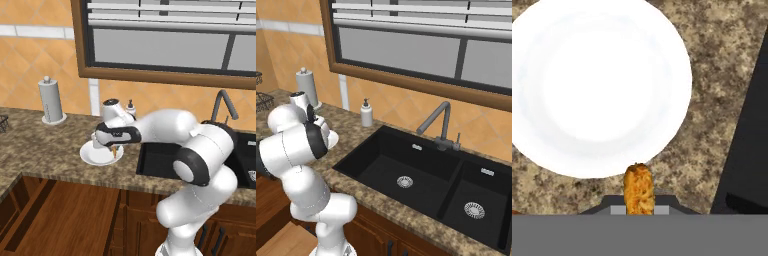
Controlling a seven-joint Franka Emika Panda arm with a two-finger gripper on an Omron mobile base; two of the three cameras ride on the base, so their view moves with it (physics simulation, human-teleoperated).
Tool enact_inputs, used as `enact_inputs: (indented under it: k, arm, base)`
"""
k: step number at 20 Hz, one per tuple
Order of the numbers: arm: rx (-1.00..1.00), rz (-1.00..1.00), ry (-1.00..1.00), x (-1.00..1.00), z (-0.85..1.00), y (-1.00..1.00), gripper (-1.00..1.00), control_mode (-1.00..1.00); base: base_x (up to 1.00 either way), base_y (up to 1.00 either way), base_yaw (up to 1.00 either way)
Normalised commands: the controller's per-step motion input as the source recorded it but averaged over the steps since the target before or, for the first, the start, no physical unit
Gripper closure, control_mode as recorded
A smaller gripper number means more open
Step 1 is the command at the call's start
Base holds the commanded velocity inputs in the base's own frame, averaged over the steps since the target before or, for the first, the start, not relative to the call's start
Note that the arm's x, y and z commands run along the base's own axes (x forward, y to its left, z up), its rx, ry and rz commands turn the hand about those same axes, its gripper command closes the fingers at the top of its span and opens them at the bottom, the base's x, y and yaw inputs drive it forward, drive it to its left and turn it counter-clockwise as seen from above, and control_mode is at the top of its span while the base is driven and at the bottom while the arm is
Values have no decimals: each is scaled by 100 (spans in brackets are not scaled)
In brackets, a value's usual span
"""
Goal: Pick up the knife from the drawer and place it on the cutting board. Then place the meat from the plate to the cutting board.
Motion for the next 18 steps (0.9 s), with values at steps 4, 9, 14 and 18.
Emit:
enact_inputs:
  k: [4,9,14,18]
  arm:
    - [0,-1,0,-24,52,-42,100,-100]
    - [0,-9,0,-17,8,-35,100,-100]
    - [0,0,0,0,0,0,100,100]
    - [0,0,0,0,0,0,100,100]
  base:
    - [0,0,0]
    - [0,0,0]
    - [-57,-44,-20]
    - [-49,-61,-24]
